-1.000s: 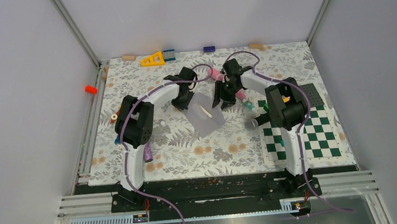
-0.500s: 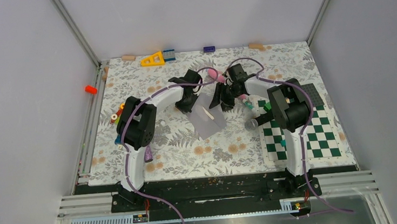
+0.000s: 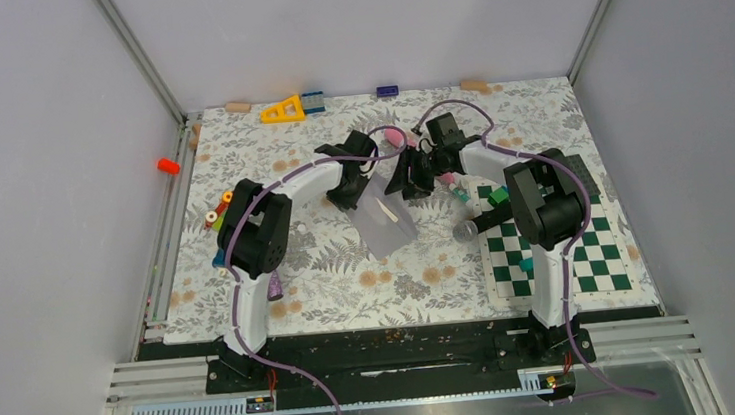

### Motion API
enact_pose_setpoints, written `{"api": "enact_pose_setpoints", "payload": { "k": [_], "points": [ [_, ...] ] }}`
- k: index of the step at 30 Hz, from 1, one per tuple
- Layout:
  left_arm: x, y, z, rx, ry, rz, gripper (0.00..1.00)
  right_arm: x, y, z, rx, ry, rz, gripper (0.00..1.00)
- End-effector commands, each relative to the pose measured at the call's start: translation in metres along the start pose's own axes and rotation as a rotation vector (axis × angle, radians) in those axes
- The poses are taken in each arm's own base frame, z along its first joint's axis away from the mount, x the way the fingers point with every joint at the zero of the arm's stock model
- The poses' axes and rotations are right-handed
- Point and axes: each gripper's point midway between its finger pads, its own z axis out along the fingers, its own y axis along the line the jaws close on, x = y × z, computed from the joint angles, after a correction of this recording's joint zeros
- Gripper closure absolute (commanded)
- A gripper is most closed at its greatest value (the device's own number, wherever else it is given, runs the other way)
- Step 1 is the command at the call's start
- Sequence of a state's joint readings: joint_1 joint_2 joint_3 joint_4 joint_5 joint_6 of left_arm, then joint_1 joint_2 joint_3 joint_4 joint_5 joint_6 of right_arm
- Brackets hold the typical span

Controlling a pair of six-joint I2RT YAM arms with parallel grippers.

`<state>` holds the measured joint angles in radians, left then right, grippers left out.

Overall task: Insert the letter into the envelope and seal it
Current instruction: Adjust the envelope at the center of the board, then seal the envelope flap on the envelope.

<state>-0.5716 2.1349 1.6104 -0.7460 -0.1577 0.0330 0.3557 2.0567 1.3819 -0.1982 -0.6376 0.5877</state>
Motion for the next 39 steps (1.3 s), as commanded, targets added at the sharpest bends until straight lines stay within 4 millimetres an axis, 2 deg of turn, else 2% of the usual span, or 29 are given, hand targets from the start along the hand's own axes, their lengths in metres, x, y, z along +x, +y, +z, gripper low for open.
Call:
{"api": "enact_pose_setpoints", "payload": {
  "k": [1, 8, 15, 23, 28, 32, 35, 39],
  "points": [
    [0.007, -0.008, 0.002, 0.013, 0.014, 0.002, 1.0, -0.001, 0.025, -0.011, -0.098, 0.016, -0.038, 0.46],
    [0.004, -0.013, 0.002, 0.015, 0.01, 0.009, 1.0, 0.015, 0.027, 0.001, -0.127, 0.069, -0.03, 0.49],
    [0.002, -0.016, 0.001, 0.017, 0.008, 0.016, 1.0, 0.025, 0.019, 0.015, -0.115, 0.105, -0.004, 0.5],
    [0.002, -0.017, 0.0, 0.016, 0.009, 0.019, 1.0, 0.03, 0.019, 0.028, -0.125, 0.124, 0.025, 0.52],
    [0.003, -0.019, 0.001, 0.02, 0.011, 0.022, 1.0, 0.034, 0.012, 0.037, -0.109, 0.132, 0.056, 0.55],
    [0.003, -0.019, 0.001, 0.021, 0.011, 0.022, 1.0, 0.035, 0.005, 0.044, -0.09, 0.133, 0.08, 0.63],
    [0.003, -0.02, 0.001, 0.023, 0.011, 0.024, 1.0, 0.036, 0.0, 0.048, -0.059, 0.13, 0.077, 0.77],
    [0.003, -0.021, 0.0, 0.025, 0.011, 0.026, 1.0, 0.034, -0.002, 0.051, -0.016, 0.122, 0.049, 0.9]
  ]
}}
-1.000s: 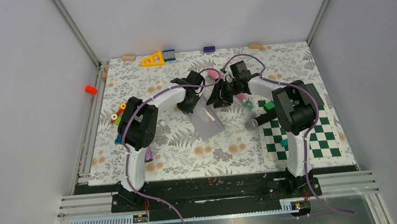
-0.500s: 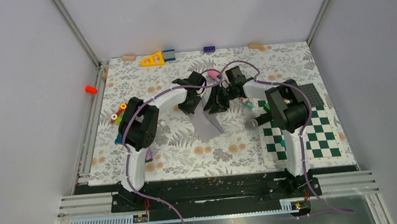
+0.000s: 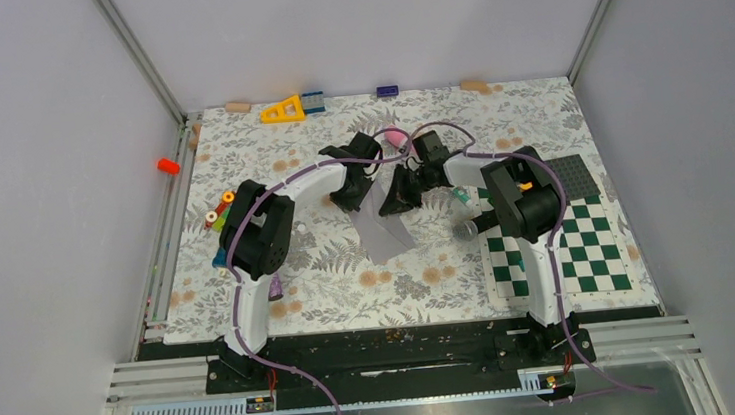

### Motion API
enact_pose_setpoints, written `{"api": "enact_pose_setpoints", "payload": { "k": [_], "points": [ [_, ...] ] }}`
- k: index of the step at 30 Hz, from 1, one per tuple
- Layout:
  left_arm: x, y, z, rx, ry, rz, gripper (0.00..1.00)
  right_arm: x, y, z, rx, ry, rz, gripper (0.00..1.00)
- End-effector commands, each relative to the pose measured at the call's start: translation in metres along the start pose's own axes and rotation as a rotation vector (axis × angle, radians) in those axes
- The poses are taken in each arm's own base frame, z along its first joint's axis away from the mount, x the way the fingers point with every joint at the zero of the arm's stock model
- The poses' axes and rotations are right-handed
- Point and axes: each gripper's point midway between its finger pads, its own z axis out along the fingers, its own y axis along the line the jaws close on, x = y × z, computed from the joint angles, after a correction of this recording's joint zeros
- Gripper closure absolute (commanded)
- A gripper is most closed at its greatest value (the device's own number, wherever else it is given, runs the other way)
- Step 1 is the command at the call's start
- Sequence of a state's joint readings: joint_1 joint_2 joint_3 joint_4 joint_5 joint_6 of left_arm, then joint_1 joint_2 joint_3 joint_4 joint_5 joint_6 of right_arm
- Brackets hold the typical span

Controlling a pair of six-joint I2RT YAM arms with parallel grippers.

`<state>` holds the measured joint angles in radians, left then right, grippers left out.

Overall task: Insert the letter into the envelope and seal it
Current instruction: Seal the envelope flap on the envelope.

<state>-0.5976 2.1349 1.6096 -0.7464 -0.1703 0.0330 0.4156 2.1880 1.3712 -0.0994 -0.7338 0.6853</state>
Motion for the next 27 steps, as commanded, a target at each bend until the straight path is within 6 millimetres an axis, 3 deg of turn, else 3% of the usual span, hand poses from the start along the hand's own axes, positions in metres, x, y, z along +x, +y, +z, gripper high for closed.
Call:
{"api": "enact_pose_setpoints", "payload": {
  "k": [1, 5, 21, 23, 27],
  "points": [
    [0.003, -0.012, 0.001, 0.03, 0.012, 0.001, 1.0, -0.002, 0.003, 0.006, 0.055, -0.015, -0.043, 0.94],
    [0.001, -0.015, 0.0, 0.036, 0.007, 0.004, 1.0, -0.002, 0.003, 0.007, 0.119, -0.012, -0.064, 1.0],
    [-0.016, -0.017, -0.021, 0.058, -0.054, -0.015, 1.0, 0.001, -0.011, -0.003, 0.334, -0.024, -0.08, 1.0],
    [-0.021, -0.021, -0.028, 0.102, -0.076, -0.038, 0.95, 0.003, -0.012, -0.003, 0.35, -0.022, -0.082, 1.0],
    [-0.036, -0.025, -0.048, 0.213, -0.136, -0.14, 0.71, 0.007, -0.014, -0.005, 0.381, -0.028, -0.093, 1.0]
  ]
}}
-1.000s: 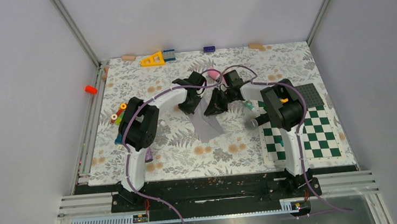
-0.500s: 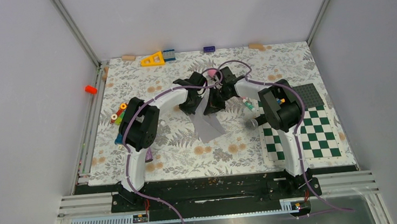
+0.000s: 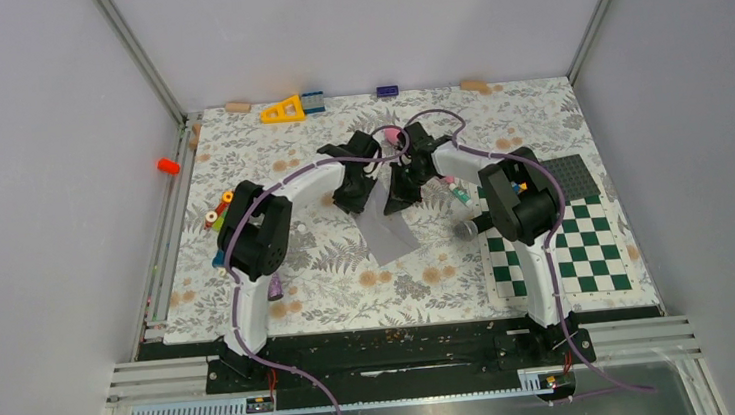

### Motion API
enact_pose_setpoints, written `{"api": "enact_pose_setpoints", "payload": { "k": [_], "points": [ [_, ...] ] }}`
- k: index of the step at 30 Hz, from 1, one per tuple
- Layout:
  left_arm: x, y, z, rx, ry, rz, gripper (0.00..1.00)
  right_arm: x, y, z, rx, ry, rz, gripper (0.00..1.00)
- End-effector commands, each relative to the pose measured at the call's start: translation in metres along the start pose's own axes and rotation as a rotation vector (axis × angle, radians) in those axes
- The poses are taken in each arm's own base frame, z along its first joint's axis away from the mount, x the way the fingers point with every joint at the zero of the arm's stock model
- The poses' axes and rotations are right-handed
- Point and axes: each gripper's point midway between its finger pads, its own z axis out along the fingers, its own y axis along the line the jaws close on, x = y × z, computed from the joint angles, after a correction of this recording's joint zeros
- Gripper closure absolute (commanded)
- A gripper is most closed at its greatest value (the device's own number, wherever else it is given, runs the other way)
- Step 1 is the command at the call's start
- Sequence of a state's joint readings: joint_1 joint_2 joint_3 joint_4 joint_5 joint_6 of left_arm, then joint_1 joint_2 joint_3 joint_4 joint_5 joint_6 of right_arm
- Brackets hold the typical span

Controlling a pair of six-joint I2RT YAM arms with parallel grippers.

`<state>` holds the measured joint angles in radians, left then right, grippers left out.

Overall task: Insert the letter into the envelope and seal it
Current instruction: Seal the envelope flap on the envelope.

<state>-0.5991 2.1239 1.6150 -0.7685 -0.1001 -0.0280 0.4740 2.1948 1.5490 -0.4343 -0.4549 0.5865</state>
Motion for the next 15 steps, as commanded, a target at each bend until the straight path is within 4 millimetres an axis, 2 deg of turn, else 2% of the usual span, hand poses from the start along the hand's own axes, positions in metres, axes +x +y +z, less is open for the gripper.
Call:
{"api": "enact_pose_setpoints", "payload": {
  "k": [1, 3, 5, 9, 11, 12, 14, 15],
  "points": [
    [-0.039, -0.014, -0.045, 0.169, -0.152, -0.105, 0.65, 0.01, -0.003, 0.001, 0.094, -0.003, -0.045, 1.0],
    [-0.046, -0.011, -0.055, 0.221, -0.176, -0.165, 0.59, 0.01, -0.004, 0.0, 0.104, -0.006, -0.051, 1.0],
    [-0.053, -0.011, -0.062, 0.295, -0.204, -0.23, 0.58, 0.011, -0.004, 0.0, 0.111, -0.008, -0.052, 1.0],
    [-0.059, -0.036, -0.071, 0.473, -0.203, -0.287, 0.6, 0.011, -0.005, 0.0, 0.114, -0.009, -0.05, 1.0],
    [-0.059, -0.047, -0.07, 0.525, -0.185, -0.305, 0.72, 0.011, -0.005, 0.0, 0.115, -0.009, -0.049, 1.0],
    [-0.058, -0.052, -0.068, 0.533, -0.175, -0.308, 0.82, 0.011, -0.005, 0.0, 0.114, -0.01, -0.049, 1.0],
    [-0.057, -0.057, -0.062, 0.535, -0.156, -0.311, 0.97, 0.011, -0.005, 0.0, 0.114, -0.01, -0.047, 1.0],
    [-0.057, -0.059, -0.059, 0.541, -0.147, -0.318, 1.0, 0.011, -0.005, 0.0, 0.114, -0.012, -0.046, 1.0]
  ]
}}
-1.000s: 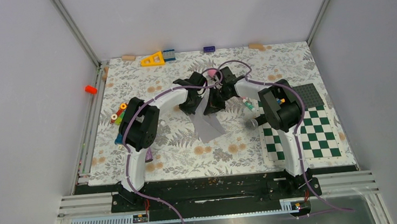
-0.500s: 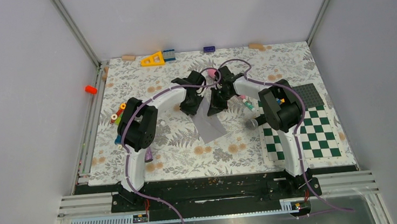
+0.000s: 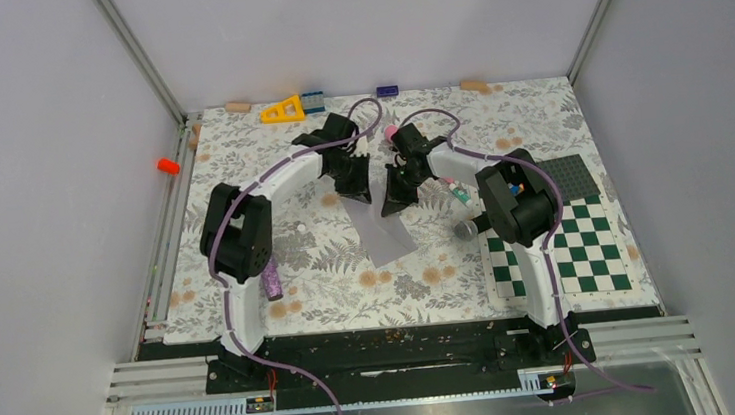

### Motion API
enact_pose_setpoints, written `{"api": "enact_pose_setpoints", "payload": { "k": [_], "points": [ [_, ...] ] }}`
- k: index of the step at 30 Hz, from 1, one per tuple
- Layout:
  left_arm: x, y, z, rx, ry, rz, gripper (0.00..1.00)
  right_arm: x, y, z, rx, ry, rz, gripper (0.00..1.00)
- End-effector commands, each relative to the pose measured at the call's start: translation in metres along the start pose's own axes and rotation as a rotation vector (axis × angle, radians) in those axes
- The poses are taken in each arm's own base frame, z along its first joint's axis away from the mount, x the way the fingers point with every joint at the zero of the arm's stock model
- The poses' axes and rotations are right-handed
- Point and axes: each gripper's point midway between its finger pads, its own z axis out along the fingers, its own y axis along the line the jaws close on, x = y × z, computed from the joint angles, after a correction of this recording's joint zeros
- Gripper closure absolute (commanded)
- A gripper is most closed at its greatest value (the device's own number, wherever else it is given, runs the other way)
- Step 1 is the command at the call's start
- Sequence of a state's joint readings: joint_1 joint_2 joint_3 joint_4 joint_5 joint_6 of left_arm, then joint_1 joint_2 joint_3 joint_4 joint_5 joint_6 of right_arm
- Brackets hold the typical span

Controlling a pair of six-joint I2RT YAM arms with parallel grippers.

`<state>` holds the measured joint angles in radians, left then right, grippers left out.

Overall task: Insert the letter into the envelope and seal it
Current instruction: Seal the envelope flap on the envelope.

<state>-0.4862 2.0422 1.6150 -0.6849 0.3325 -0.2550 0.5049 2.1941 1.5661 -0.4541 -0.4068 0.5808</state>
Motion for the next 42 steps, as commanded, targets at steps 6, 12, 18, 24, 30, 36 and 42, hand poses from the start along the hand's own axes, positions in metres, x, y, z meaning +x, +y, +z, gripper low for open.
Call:
{"api": "enact_pose_setpoints", "payload": {
  "k": [6, 12, 18, 24, 30, 36, 42],
  "points": [
    [0.005, -0.041, 0.021, 0.158, 0.052, -0.064, 1.0, 0.008, -0.009, -0.003, 0.075, 0.0, -0.014, 1.0],
    [0.013, -0.023, 0.037, 0.05, 0.075, -0.08, 1.0, 0.008, -0.009, -0.003, 0.074, 0.0, -0.012, 1.0],
    [0.015, -0.005, 0.047, -0.051, 0.082, -0.074, 1.0, 0.01, -0.011, -0.003, 0.07, 0.0, -0.008, 1.0],
    [0.018, 0.007, 0.056, -0.106, 0.103, -0.079, 1.0, 0.014, -0.007, -0.003, 0.04, 0.01, -0.006, 1.0],
    [0.025, 0.012, 0.062, -0.124, 0.126, -0.09, 1.0, 0.017, 0.004, -0.013, -0.01, -0.004, -0.019, 1.0],
    [0.026, 0.011, 0.063, -0.118, 0.131, -0.09, 1.0, 0.023, -0.004, -0.028, 0.021, -0.046, -0.134, 1.0],
    [0.03, 0.011, 0.065, -0.112, 0.145, -0.091, 1.0, 0.018, -0.023, -0.059, 0.085, -0.223, -0.35, 1.0]
  ]
}}
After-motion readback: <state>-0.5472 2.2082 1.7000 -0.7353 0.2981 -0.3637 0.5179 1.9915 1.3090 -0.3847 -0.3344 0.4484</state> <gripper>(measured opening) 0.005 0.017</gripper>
